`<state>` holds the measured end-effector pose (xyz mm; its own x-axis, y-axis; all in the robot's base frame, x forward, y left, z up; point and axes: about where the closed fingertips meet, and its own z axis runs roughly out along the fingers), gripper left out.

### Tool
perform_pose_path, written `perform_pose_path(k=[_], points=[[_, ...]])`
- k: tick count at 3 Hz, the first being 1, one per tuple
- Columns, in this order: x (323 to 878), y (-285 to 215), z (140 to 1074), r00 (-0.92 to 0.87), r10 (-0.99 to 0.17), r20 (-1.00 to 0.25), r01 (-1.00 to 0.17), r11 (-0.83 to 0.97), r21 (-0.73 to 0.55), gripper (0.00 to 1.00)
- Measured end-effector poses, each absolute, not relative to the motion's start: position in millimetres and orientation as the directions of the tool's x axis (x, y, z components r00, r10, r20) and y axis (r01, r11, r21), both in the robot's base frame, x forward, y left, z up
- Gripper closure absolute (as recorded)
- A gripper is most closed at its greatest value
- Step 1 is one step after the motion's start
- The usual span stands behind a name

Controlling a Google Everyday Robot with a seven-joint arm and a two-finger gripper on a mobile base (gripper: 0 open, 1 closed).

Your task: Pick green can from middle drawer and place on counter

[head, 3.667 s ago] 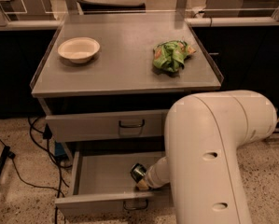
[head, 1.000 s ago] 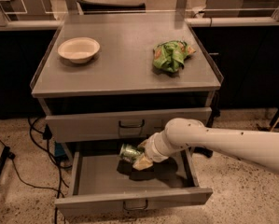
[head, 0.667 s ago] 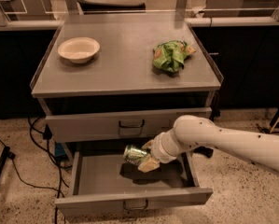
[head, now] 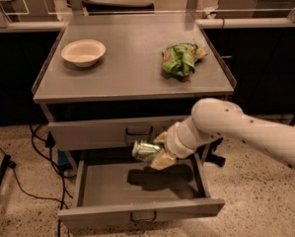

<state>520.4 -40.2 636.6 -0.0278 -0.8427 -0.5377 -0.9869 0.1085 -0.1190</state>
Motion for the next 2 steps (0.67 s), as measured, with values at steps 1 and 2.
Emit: perform_pose_path(k=[1, 2], points=[[529.6, -20.5, 693.2, 0.042, -0.865, -0.499, -0.980, 0.062, -0.189, 1.00], [529.6, -20.5, 693.2, 0.042, -0.865, -0.499, -0.980, 0.062, -0.189, 1.00]])
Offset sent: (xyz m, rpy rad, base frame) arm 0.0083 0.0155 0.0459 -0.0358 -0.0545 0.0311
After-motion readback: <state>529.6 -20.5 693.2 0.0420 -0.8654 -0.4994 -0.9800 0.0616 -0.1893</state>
